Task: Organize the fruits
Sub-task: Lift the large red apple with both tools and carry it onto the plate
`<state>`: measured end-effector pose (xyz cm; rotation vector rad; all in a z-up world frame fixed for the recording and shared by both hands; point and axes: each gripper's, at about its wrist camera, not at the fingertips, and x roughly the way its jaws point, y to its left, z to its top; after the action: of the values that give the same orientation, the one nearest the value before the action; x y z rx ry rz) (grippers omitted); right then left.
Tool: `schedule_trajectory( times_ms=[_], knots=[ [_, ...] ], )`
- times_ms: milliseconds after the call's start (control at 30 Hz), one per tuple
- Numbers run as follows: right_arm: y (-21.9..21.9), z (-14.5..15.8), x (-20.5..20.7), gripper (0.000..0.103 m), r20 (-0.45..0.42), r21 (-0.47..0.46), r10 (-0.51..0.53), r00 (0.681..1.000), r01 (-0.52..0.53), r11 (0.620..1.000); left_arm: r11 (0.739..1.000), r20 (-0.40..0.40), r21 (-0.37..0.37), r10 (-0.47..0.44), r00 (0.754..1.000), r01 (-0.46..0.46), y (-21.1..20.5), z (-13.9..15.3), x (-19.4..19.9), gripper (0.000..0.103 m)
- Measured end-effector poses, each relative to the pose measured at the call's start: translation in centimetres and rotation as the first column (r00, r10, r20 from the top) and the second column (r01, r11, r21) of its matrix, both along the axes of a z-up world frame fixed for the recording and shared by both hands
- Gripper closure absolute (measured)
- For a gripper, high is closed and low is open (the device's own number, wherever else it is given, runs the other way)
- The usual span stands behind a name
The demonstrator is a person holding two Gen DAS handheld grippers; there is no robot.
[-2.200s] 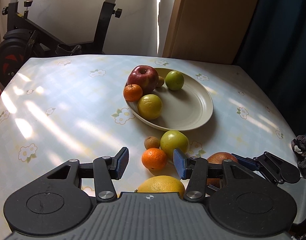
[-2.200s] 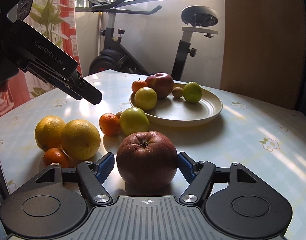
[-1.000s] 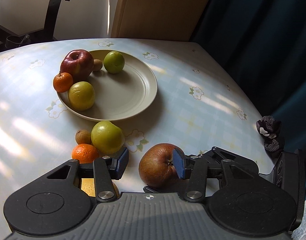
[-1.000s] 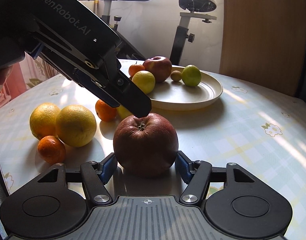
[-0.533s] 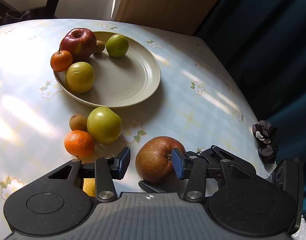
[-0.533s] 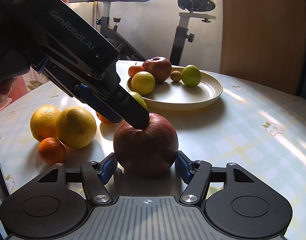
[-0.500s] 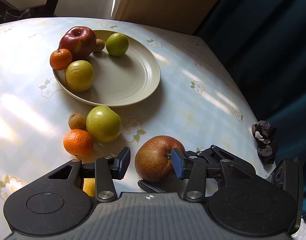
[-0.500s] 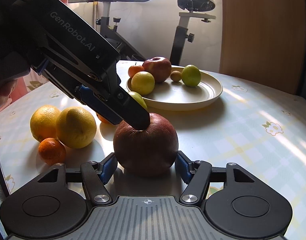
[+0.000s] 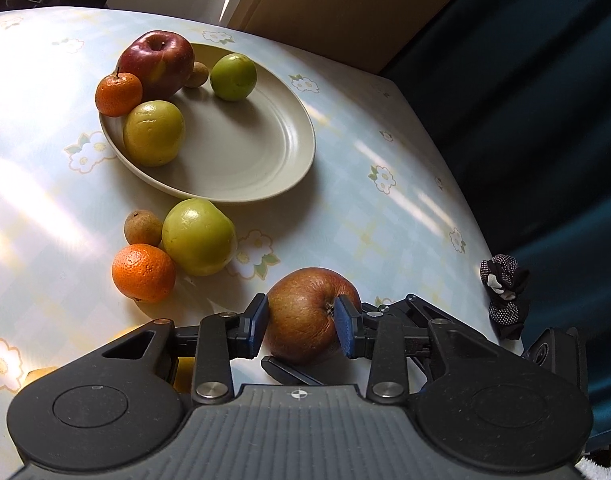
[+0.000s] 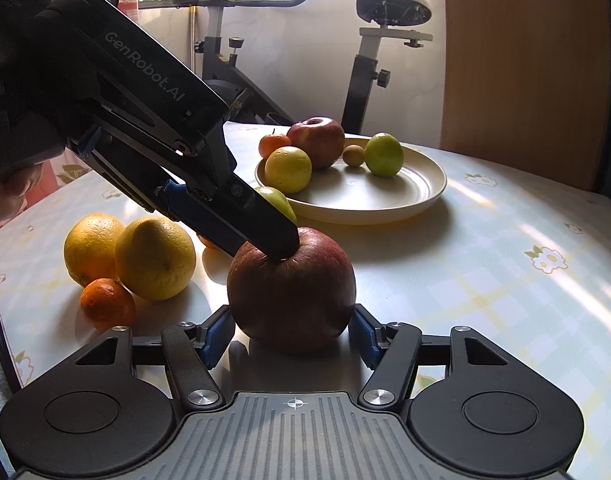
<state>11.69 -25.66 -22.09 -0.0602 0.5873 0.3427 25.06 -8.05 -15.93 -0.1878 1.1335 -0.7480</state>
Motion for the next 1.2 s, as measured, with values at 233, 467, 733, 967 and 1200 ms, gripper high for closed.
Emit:
schedule_trajectory(
  times_ms=[233,467,733,967,1200],
  knots=[
    [-0.1,1.3,-0.4,0.045,0.017,0.002,-0.003,1.0,0.003,1.0,1.0,0.039,0.012,-0.023,0.999,0.022,-0.2,1.3,-0.2,0.065],
    [-0.7,5.5,0.7,0.045,0.047,0.001,0.014,0.999,-0.014,1.0,0.999,0.124,-0.015,-0.039,0.991,0.042,-0.3,4.8,0.3,0.065],
    [-1.0,10.5,4.3,0.045,0.106,0.005,0.046,0.993,-0.047,0.999,0.999,0.268,-0.02,-0.031,0.963,0.038,-0.7,10.3,2.1,0.065],
    [-1.7,11.7,8.9,0.045,0.117,-0.036,0.082,0.99,-0.078,0.996,1.0,0.307,-0.019,-0.001,0.952,0.007,-1.4,12.2,5.4,0.065],
    [-2.0,7.8,12.8,0.045,0.017,-0.034,0.108,0.994,-0.108,0.994,0.999,0.23,0.049,0.003,0.973,-0.014,-2.8,8.9,9.2,0.065]
  ],
)
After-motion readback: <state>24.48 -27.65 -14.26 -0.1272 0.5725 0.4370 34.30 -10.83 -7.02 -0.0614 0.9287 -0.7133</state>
